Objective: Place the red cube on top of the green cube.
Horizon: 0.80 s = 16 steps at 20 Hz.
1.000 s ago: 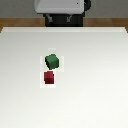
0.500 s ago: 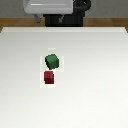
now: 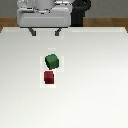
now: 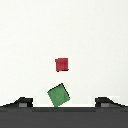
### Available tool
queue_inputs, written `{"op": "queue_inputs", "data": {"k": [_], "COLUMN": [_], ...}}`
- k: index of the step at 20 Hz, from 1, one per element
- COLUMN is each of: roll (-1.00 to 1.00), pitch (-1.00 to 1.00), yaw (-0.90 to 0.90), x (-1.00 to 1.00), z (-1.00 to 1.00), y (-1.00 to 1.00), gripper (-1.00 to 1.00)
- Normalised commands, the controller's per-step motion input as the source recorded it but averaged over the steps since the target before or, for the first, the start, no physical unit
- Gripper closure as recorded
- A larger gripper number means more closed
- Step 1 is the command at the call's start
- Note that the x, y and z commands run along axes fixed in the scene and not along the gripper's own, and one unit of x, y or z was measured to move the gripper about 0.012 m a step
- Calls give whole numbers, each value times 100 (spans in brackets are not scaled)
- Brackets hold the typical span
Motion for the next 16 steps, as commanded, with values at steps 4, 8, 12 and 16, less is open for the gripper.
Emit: {"op": "queue_inputs", "data": {"k": [4, 8, 12, 16], "roll": [0, 0, 0, 0], "pitch": [0, 0, 0, 0], "yaw": [0, 0, 0, 0], "x": [75, 0, 0, 0], "z": [0, 0, -25, -50], "y": [25, 0, 0, 0], "gripper": [-100, -100, -100, -100]}}
